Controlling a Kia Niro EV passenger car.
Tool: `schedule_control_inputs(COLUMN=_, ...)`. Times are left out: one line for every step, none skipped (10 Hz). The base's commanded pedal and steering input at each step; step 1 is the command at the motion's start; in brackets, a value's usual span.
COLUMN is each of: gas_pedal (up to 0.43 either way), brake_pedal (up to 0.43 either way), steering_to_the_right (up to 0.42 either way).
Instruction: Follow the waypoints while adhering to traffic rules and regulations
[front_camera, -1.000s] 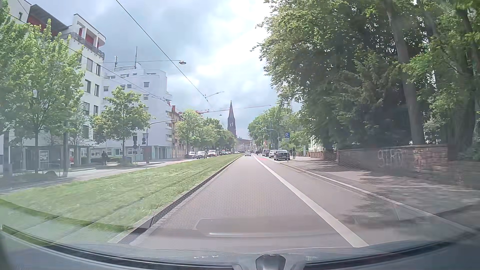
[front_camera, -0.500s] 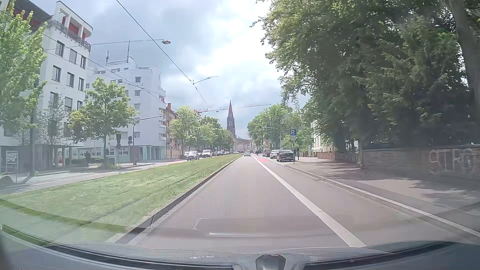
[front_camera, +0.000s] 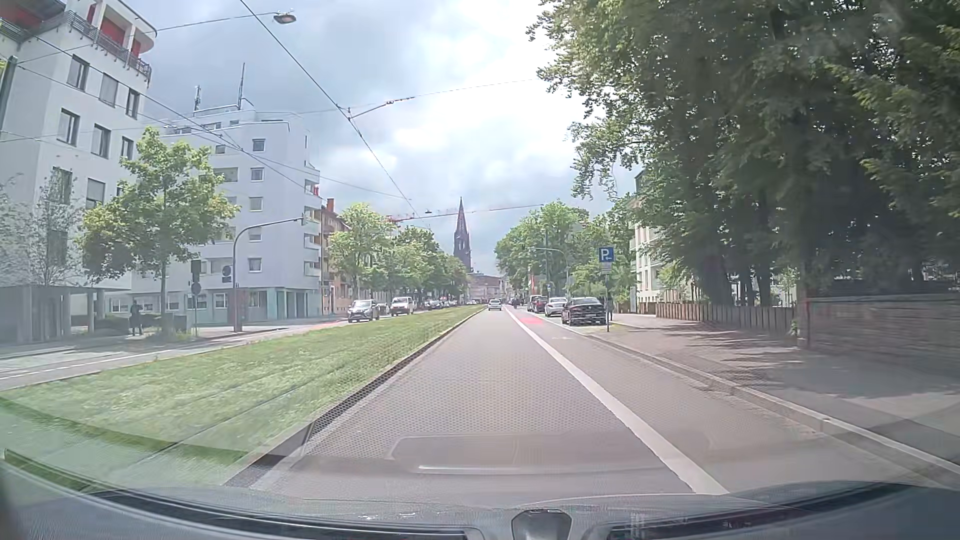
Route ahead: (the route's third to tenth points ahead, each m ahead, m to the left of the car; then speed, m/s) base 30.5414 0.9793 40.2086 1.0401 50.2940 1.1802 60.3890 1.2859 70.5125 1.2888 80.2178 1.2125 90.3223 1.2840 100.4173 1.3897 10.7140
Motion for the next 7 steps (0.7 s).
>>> schedule_control_inputs(gas_pedal=0.13, brake_pedal=0.0, steering_to_the_right=-0.001)
schedule_control_inputs(gas_pedal=0.118, brake_pedal=0.0, steering_to_the_right=-0.001)
schedule_control_inputs(gas_pedal=0.118, brake_pedal=0.0, steering_to_the_right=-0.001)
schedule_control_inputs(gas_pedal=0.118, brake_pedal=0.0, steering_to_the_right=-0.001)
schedule_control_inputs(gas_pedal=0.11, brake_pedal=0.0, steering_to_the_right=-0.001)
schedule_control_inputs(gas_pedal=0.11, brake_pedal=0.0, steering_to_the_right=-0.001)
schedule_control_inputs(gas_pedal=0.11, brake_pedal=0.0, steering_to_the_right=-0.001)
